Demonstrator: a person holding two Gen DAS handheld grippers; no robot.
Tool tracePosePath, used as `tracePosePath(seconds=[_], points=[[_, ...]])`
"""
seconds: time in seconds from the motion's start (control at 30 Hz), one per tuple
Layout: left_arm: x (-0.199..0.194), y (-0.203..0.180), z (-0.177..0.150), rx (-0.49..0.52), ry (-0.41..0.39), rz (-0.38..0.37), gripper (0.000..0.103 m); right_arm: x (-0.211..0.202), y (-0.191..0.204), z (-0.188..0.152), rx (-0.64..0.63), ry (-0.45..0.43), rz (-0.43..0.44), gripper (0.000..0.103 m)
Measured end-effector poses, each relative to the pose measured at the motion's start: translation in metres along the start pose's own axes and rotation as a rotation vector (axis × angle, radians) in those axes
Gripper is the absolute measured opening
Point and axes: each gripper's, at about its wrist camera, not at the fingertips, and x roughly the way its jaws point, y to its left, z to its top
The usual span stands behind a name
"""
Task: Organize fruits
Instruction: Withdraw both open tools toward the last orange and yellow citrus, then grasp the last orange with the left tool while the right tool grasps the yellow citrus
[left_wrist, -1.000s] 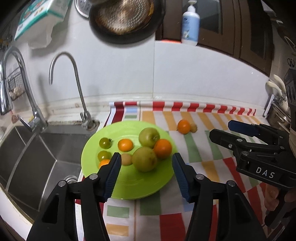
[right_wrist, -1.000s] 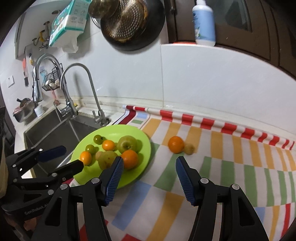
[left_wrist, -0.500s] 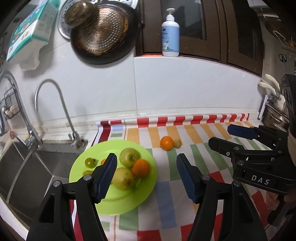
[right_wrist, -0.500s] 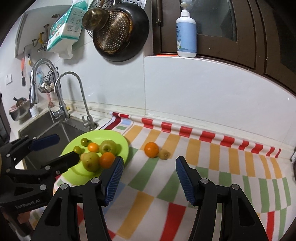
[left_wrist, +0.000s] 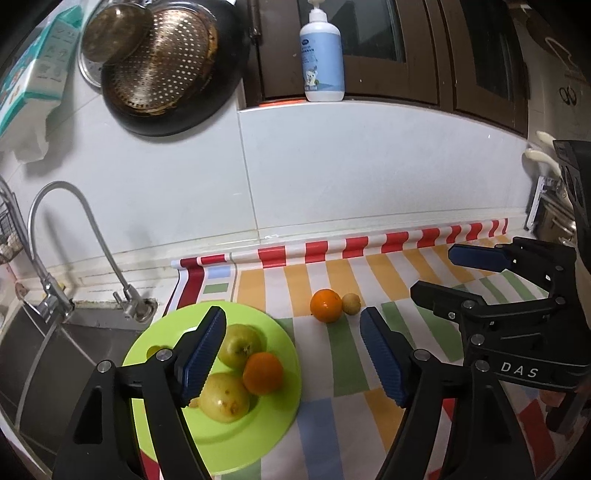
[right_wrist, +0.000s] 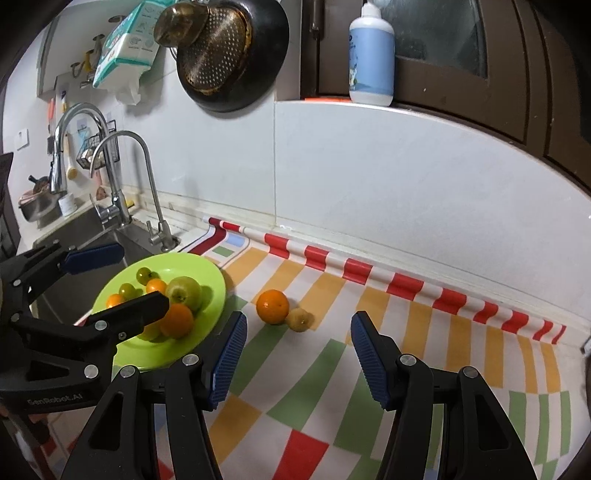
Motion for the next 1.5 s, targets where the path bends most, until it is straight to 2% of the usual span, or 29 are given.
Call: tracePosePath(seconds=[0.17,0.3,0.53,0.63,0.77,1.1,1.37,1.43,1.5], points=[[0.023,0.001,0.004,0.061,0.025,-0.022,0.077,0.022,-0.003,-0.001,-0.019,0.026,0.017,0.06],[0.045,0.002,0.012,0.113,0.079,-0.088,0.077,0.041,-0.005,-0.003,-0.04,0.057,0.025,0.06],[0.097,-0.006,0.022,0.194,0.236,-0.219,0.076,0.081,-0.013,-0.007,-0.045,0.134,0.071,0.059],[0.12,-0.006,0.02,0.189,0.309,-0.245,0.074,0.096,-0.015,-0.007,-0.052,0.16,0.084,0.058],[0.14,-0.008,0.018,0.18,0.367,-0.263,0.069,0.115,-0.021,-0.009,-0.045,0.192,0.106,0.054],[0.158,-0.007,0.025,0.158,0.413,-0.29,0.063,0.144,-0.029,-0.007,-0.02,0.25,0.201,0.046],[0.176,-0.005,0.031,0.089,0.462,-0.344,0.059,0.158,-0.037,-0.005,0.048,0.28,0.277,0.029],[0.182,-0.007,0.031,0.09,0.474,-0.333,0.058,0.158,-0.042,-0.006,0.074,0.281,0.276,0.028],[0.188,-0.01,0.028,0.085,0.502,-0.339,0.056,0.154,-0.047,-0.007,0.095,0.277,0.238,0.028]])
